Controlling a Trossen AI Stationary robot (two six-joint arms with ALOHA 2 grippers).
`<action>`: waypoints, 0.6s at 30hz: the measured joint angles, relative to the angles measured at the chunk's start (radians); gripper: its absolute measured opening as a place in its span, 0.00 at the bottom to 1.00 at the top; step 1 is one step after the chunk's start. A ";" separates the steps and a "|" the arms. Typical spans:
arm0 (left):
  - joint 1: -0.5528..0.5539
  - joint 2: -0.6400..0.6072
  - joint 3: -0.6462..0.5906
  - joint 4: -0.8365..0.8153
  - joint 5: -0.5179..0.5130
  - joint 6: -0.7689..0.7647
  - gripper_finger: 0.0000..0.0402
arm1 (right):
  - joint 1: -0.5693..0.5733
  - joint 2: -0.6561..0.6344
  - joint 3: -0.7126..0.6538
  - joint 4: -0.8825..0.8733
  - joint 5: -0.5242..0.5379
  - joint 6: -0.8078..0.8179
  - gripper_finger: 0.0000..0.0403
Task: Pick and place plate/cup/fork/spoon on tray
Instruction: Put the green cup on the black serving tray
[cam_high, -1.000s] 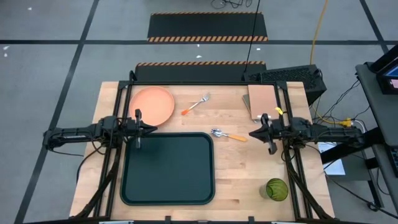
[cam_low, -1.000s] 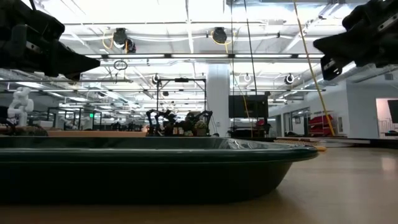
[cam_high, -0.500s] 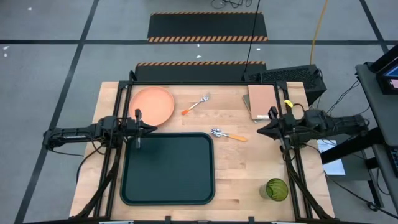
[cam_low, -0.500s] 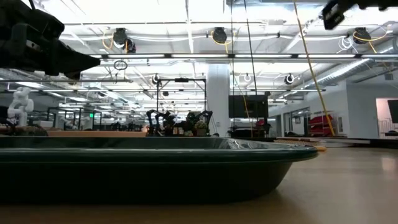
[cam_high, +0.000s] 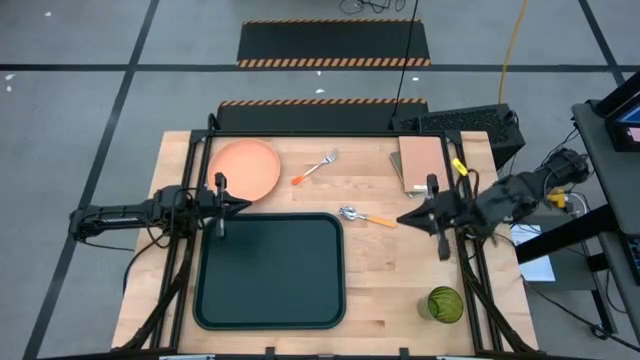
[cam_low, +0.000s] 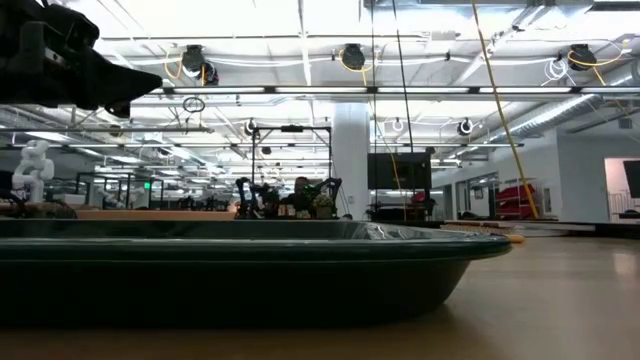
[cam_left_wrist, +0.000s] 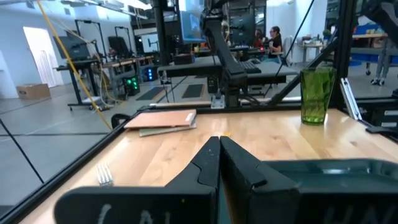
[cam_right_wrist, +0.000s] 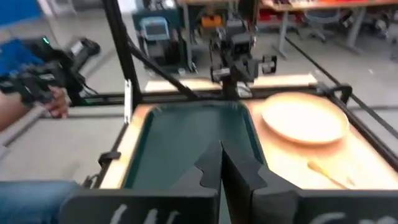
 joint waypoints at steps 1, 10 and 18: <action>0.000 0.000 0.000 0.005 0.000 0.000 0.04 | 0.038 0.035 0.037 -0.031 0.028 0.024 0.00; 0.000 0.000 0.000 0.005 0.000 -0.008 0.04 | 0.314 0.281 0.321 -0.293 0.218 0.250 0.00; 0.000 0.001 0.000 0.002 0.000 -0.130 0.04 | 0.368 0.391 0.456 -0.542 0.119 0.615 0.00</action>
